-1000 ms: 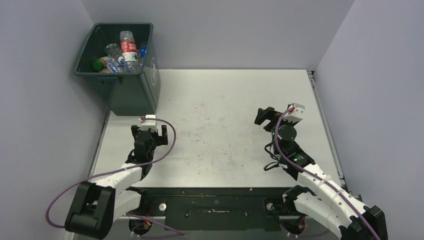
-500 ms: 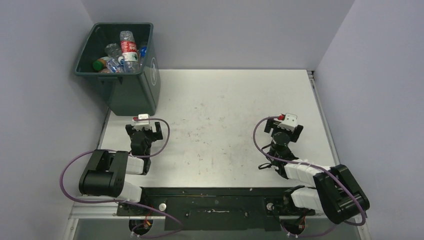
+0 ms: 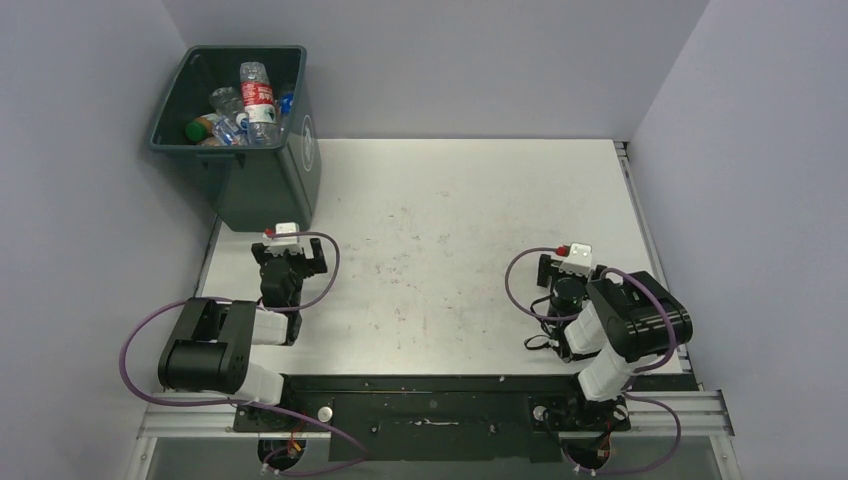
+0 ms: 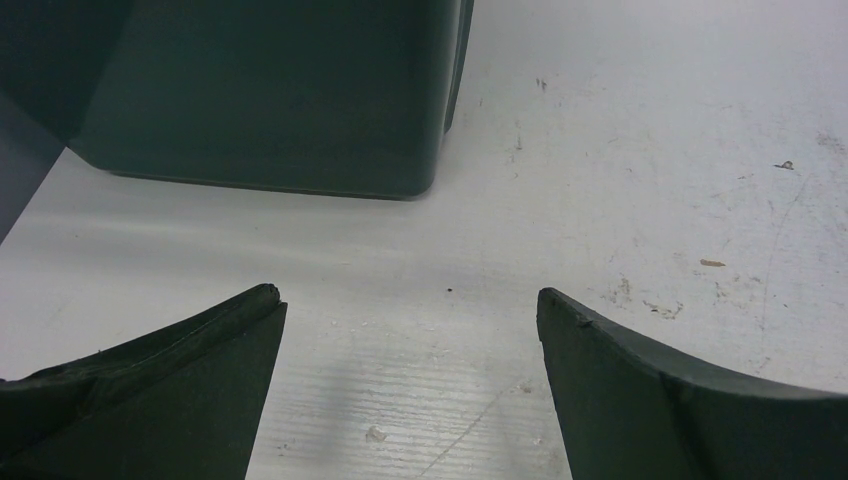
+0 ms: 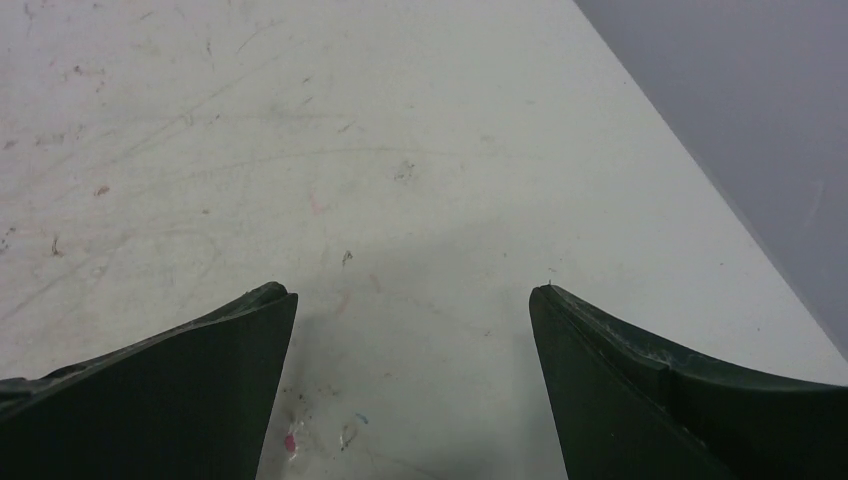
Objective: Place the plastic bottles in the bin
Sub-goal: Reset both arms
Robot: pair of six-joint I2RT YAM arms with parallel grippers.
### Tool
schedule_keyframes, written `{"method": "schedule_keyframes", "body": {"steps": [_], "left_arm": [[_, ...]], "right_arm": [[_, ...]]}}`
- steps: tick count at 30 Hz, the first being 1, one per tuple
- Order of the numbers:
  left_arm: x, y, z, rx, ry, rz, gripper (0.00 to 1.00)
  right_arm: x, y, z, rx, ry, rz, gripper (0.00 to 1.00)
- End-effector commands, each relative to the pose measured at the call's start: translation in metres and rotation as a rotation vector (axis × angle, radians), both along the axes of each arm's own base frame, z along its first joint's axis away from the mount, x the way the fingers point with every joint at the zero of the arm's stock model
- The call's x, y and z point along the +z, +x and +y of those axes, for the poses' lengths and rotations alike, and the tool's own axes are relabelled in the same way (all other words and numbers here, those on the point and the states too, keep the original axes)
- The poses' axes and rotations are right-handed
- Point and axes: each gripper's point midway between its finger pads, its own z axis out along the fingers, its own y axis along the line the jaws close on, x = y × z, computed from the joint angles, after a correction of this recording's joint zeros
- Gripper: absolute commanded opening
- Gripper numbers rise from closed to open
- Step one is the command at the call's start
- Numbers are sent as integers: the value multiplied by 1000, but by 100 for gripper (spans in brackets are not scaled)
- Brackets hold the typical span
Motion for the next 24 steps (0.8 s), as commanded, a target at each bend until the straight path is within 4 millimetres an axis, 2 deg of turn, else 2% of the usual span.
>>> {"method": "schedule_keyframes", "body": {"steps": [1, 5, 9, 12, 13, 17, 24], "left_arm": [[19, 12, 1, 11, -22, -58, 96], [19, 12, 2, 16, -20, -60, 96], [18, 13, 2, 18, -23, -55, 96], [18, 13, 2, 18, -24, -56, 96], [19, 13, 2, 19, -24, -58, 96], [20, 10, 3, 37, -17, -69, 96], [19, 11, 2, 35, -17, -62, 96]], "right_arm": [[33, 18, 11, 51, 39, -144, 90], [26, 32, 10, 33, 49, -90, 90], [27, 31, 18, 101, 34, -97, 90], [17, 47, 6, 88, 94, -41, 90], [14, 49, 8, 125, 117, -28, 90], [15, 54, 23, 225, 97, -16, 90], [15, 54, 23, 230, 100, -17, 90]]}}
